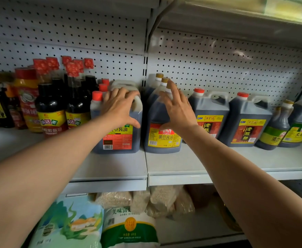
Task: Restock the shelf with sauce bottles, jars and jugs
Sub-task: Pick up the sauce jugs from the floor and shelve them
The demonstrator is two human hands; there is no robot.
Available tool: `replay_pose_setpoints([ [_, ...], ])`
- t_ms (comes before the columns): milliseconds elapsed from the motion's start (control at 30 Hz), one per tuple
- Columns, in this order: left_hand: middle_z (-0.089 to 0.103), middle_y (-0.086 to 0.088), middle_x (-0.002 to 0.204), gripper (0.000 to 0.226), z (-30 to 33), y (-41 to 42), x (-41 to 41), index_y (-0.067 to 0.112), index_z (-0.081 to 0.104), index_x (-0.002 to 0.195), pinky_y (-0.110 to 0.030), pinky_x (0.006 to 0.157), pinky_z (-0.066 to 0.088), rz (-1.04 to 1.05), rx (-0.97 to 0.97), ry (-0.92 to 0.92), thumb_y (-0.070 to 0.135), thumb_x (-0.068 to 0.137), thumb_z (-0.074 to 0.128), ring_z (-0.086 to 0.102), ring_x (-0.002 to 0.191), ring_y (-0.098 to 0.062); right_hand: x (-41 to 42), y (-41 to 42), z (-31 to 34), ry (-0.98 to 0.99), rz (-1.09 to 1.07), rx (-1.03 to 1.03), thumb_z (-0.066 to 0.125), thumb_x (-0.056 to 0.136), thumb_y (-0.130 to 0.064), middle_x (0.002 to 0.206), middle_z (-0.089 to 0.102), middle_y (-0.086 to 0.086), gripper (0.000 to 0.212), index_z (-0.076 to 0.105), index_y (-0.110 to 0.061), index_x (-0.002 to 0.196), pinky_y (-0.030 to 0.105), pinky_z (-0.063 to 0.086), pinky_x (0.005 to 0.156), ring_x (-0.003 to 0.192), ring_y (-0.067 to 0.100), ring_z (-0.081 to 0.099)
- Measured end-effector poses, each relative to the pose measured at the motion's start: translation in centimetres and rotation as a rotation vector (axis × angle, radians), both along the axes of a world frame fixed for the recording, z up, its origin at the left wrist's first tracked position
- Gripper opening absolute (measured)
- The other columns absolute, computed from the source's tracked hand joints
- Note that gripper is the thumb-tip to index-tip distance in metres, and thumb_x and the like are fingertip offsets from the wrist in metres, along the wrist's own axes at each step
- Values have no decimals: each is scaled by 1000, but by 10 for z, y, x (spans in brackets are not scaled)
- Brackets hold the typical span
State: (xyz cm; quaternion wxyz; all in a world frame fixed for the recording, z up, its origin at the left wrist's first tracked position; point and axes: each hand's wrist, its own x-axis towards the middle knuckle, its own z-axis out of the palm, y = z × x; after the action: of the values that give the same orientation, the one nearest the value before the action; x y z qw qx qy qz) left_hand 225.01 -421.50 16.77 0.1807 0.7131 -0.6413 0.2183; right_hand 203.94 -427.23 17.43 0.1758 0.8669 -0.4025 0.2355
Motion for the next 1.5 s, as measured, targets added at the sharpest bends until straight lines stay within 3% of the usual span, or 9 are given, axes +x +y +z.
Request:
replay_pose_setpoints([
  [267,43,-1,136,115,1,0,-7,33,32,143,-43,102,29,31,-1,-26,73,46,80,36,127,-27,4,1,4,37,-57,-21,97,50,-46,167,-2,10,128,27,-23,155,48,29,120,148,39,21],
  [367,40,-1,141,117,2,1,-7,32,28,146,-45,109,25,28,12,-33,75,49,78,34,131,-27,4,5,6,51,-74,-6,96,55,-46,167,-8,8,127,22,-25,157,48,29,120,151,38,16],
  [467,29,-2,152,121,5,4,-10,30,20,151,-52,120,5,44,46,-25,74,53,77,17,146,-27,1,11,9,25,-39,22,86,75,-29,167,-17,3,109,16,-28,159,47,30,120,154,35,7],
  [567,16,-4,161,119,7,13,-19,27,17,154,-51,121,-2,59,24,29,71,60,76,2,151,-27,-9,25,14,-5,-11,62,80,81,-43,168,-13,3,102,15,-30,159,45,28,121,154,32,7],
  [733,22,-7,159,111,3,49,-41,24,26,153,-43,121,11,-22,-105,208,62,63,80,13,148,-28,-40,57,15,-22,-39,143,80,79,-47,166,15,4,100,22,-27,157,44,36,115,150,28,22],
  [900,33,-10,152,101,-29,97,-62,27,36,149,-40,112,31,-3,-49,457,55,64,83,30,140,-29,-64,93,-6,10,-55,223,79,80,-48,146,50,3,89,31,-25,152,40,44,102,138,25,39],
  [1100,38,-6,137,78,-82,163,-77,28,46,136,-37,101,40,47,116,659,44,70,84,40,129,-28,-86,134,-54,82,-69,392,75,82,-54,152,45,1,87,33,-26,153,40,40,109,142,26,33],
  [1300,43,-10,134,75,-130,200,-86,28,48,133,-38,102,43,58,274,793,41,69,86,47,124,-29,-103,177,-98,68,-124,584,81,79,-50,152,43,5,91,34,-26,153,43,44,107,135,30,45],
  [1500,50,-7,137,76,-161,227,-88,28,51,131,-37,97,46,29,380,808,44,66,87,50,122,-27,-106,222,-131,67,-194,689,80,78,-50,148,46,6,89,34,-30,151,40,48,102,130,28,51],
])
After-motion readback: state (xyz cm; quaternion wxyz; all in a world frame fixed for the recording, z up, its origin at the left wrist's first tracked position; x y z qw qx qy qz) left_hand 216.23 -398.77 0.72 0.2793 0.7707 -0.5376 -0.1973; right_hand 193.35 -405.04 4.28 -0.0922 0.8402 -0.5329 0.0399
